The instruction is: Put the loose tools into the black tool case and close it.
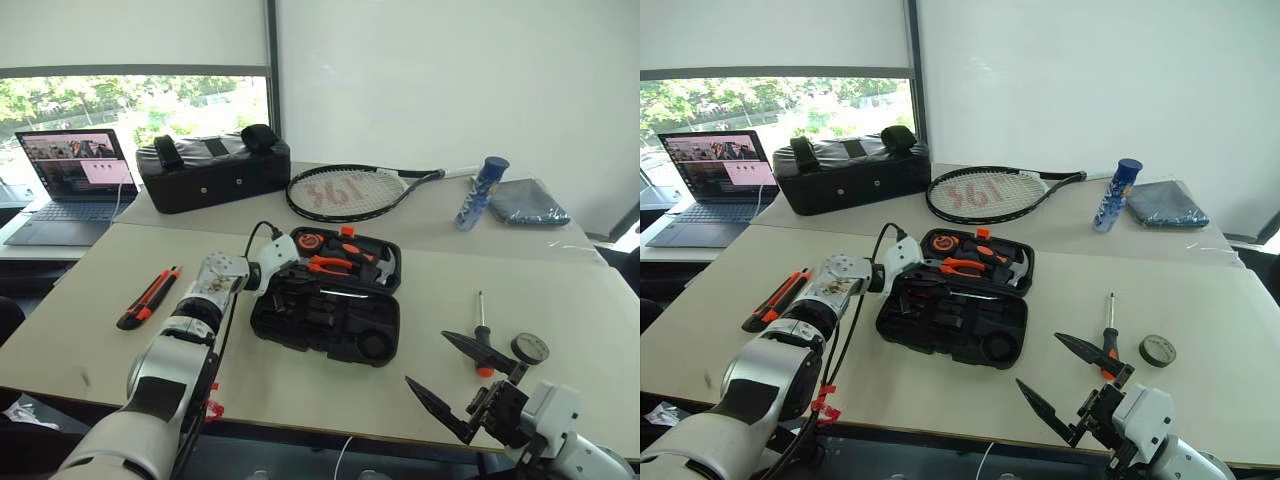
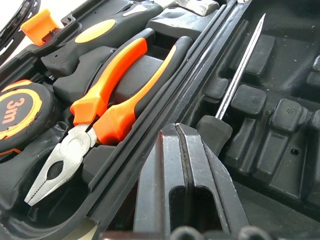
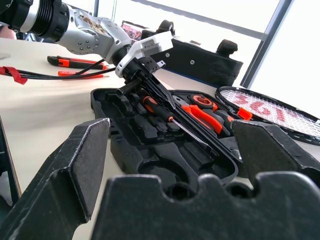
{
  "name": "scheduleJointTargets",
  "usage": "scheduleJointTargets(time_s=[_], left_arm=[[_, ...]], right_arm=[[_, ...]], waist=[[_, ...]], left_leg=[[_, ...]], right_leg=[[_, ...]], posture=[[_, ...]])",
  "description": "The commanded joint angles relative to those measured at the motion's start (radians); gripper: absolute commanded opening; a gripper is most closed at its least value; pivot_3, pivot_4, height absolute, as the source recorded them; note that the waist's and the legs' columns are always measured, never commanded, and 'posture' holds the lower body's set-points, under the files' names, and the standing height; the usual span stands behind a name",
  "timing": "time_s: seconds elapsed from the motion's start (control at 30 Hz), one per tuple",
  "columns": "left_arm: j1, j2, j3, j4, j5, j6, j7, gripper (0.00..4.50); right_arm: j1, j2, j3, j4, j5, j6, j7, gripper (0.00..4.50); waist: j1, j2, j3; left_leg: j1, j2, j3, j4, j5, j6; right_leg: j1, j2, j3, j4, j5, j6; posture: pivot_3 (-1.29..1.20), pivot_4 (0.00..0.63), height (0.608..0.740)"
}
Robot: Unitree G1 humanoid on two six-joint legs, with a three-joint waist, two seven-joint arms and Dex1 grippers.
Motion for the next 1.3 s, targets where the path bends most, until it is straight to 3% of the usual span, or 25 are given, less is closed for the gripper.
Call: scheduleJointTargets(time_s=[0.03,0.2,0.4,0.57,0.67,0.77,1.07,1.1,1.3], left_arm=[[0.040,-0.021,-0.060,-0.008,0.056,0.018,0.011,0.02],[0.084,-0.037,-0.097,-0.037,0.084,0.054,0.032,0.02],[0.105,-0.033,-0.096,-0.064,0.075,0.051,0.047,0.02],[0.100,0.005,0.021,-0.143,-0.077,0.010,-0.057,0.02],[0.126,0.072,0.103,-0.237,-0.208,0.034,-0.203,0.02],[0.174,0.147,0.179,-0.355,-0.324,0.110,-0.299,0.66],[0.546,0.399,0.255,-0.736,-0.497,0.240,-0.503,3.80],[0.602,0.431,0.249,-0.772,-0.519,0.241,-0.512,4.34],[0.745,0.480,0.284,-0.871,-0.583,0.266,-0.512,4.45]], right_arm=[[-0.010,0.003,-0.001,-0.017,-0.005,-0.002,-0.013,4.50],[-0.005,0.009,0.001,-0.012,-0.013,-0.008,-0.015,4.50],[-0.008,0.015,-0.001,-0.001,-0.015,-0.012,-0.014,4.50],[-0.006,0.008,-0.041,0.015,0.009,-0.007,-0.017,4.50],[0.038,0.004,-0.099,0.007,0.064,0.017,-0.020,4.50],[0.109,0.001,-0.162,0.002,0.124,0.035,-0.006,4.50],[0.347,0.086,-0.298,0.086,0.160,0.008,0.028,4.50],[0.366,0.103,-0.302,0.092,0.157,0.008,0.022,4.50],[0.382,0.126,-0.290,0.018,0.155,0.123,-0.069,4.50]], waist=[[0.002,0.001,-0.001],[0.003,0.004,-0.005],[0.002,0.004,-0.014],[0.000,0.004,-0.015],[-0.006,0.003,-0.015],[-0.009,0.003,-0.014],[-0.012,0.004,-0.014],[-0.012,0.004,-0.014],[-0.008,0.006,-0.013]], left_leg=[[0.001,0.000,0.000,0.000,0.000,0.000],[0.011,-0.001,0.000,0.000,0.000,0.000],[0.014,-0.001,0.000,0.000,0.000,0.000],[0.013,-0.001,0.000,0.000,0.000,0.000],[0.010,-0.001,0.000,0.000,0.000,0.000],[0.006,-0.001,-0.001,0.000,0.000,0.000],[0.009,0.002,0.000,-0.001,-0.001,0.000],[0.009,0.003,0.000,-0.001,-0.001,0.000],[0.013,0.009,0.003,-0.002,-0.001,0.000]], right_leg=[[0.001,0.000,0.000,0.000,0.000,0.000],[0.013,-0.001,0.000,-0.003,-0.005,0.008],[0.015,-0.002,0.000,-0.002,-0.005,0.009],[0.014,-0.002,0.000,-0.002,-0.005,0.009],[0.012,-0.002,0.000,-0.002,-0.005,0.008],[0.007,-0.002,0.000,-0.002,-0.001,0.001],[0.010,-0.002,-0.001,-0.002,-0.004,0.002],[0.009,-0.002,-0.001,-0.002,-0.005,0.002],[0.012,-0.002,-0.001,-0.001,-0.013,-0.006]], posture=[[0.00,0.150,0.740],[0.00,0.150,0.740],[0.00,0.150,0.740],[0.00,0.150,0.740],[0.00,0.150,0.740],[0.00,0.150,0.740],[0.00,0.150,0.740],[0.00,0.150,0.740],[0.00,0.150,0.740]])
